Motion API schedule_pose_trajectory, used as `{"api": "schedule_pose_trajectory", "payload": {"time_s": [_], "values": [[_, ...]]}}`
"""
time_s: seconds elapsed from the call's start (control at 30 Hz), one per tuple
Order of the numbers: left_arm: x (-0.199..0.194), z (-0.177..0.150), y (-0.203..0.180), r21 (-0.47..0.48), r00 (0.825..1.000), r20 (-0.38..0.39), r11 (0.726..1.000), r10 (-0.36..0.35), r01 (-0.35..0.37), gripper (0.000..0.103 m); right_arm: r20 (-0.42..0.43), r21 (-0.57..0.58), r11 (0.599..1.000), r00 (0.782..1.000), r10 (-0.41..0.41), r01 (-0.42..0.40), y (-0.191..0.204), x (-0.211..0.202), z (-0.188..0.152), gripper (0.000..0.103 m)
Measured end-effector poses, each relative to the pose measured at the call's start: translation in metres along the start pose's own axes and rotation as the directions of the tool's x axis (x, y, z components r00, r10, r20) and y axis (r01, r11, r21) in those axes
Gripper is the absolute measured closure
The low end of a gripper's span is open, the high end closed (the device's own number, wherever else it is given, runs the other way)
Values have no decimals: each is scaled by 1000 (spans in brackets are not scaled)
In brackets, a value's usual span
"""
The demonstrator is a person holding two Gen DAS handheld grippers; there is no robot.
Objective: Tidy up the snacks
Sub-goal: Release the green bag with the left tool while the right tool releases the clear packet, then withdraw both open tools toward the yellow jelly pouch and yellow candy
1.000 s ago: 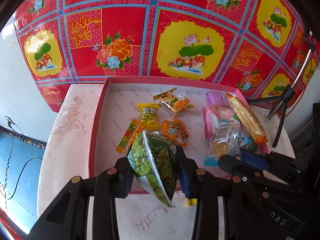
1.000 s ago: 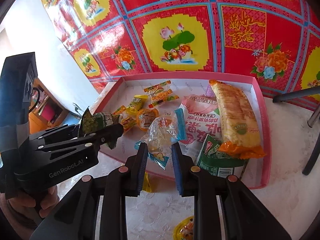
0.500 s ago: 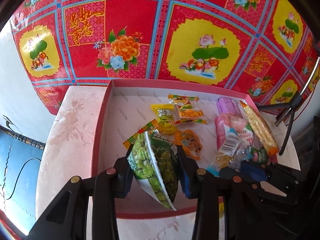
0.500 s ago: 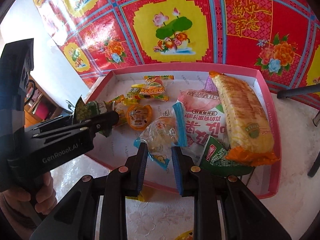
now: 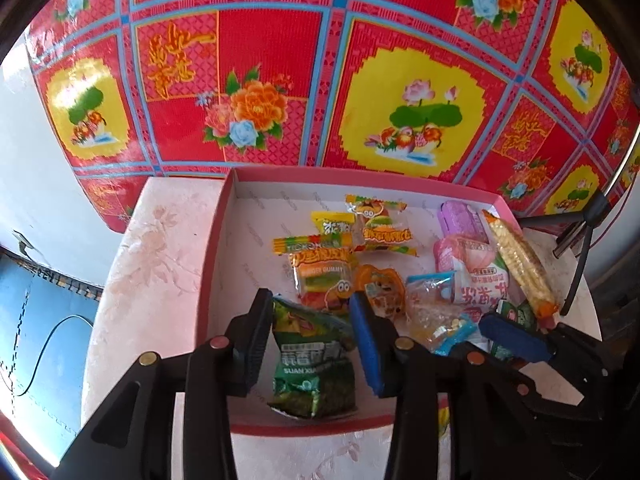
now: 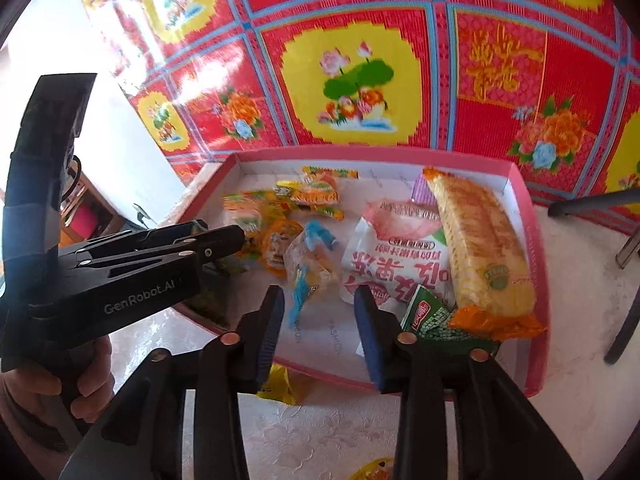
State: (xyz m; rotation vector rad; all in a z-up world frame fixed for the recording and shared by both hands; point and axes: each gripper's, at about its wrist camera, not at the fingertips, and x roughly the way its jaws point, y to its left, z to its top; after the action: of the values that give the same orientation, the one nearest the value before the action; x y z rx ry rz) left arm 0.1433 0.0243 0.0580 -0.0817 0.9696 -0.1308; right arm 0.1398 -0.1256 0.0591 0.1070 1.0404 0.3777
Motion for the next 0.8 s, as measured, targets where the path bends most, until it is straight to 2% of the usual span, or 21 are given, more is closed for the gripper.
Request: {"api": "schedule_pose_trajectory", "payload": {"time_s": [0.13, 0.8], "values": [[-9, -1, -2, 2, 1000, 14, 1000, 0, 0, 60, 22, -13, 1000, 1000, -4, 4, 3, -9, -2, 60], [-46, -15, -21, 37, 998, 41, 998, -54, 52, 60, 65, 41, 999, 997, -39, 36, -8, -50, -25, 59]]}}
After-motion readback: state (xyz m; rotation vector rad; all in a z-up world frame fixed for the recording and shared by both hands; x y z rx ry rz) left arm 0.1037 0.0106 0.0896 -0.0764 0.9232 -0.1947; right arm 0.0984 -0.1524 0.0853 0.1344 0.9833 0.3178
